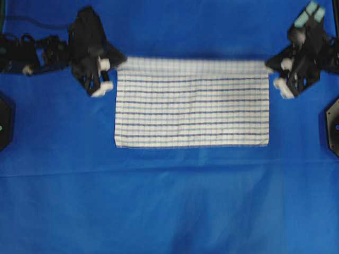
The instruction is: Fold the blue towel.
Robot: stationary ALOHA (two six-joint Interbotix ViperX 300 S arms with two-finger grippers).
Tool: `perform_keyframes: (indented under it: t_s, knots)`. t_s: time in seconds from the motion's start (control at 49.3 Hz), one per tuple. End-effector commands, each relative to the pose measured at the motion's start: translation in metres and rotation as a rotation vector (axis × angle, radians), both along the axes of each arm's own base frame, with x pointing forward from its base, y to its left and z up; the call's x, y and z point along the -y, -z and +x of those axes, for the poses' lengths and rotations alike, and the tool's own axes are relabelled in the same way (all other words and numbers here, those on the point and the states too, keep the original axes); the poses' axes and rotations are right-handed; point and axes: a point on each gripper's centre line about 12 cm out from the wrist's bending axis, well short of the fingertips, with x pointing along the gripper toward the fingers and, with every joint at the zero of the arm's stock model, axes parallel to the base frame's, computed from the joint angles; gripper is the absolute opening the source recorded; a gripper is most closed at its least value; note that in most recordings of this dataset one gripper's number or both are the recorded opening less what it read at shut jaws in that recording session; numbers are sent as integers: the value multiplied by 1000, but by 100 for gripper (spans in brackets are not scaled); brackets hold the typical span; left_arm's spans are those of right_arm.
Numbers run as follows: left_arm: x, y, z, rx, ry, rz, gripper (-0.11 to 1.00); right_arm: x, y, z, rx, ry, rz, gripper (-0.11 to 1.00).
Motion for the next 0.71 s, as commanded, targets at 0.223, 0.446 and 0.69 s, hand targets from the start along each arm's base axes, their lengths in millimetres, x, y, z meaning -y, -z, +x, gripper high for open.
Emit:
perform_keyframes:
  t_s: [0.223, 0.446, 0.69]
  knots:
    - [67, -2, 3, -6, 188, -31, 4, -57, -6, 5, 23, -126, 115, 6]
    - [107, 3, 4, -31, 278, -90, 4, -92, -1, 12, 3, -214, 189, 6]
    - [116, 4, 4, -32, 279, -129, 4, -103, 7, 17, -41, -239, 215, 6]
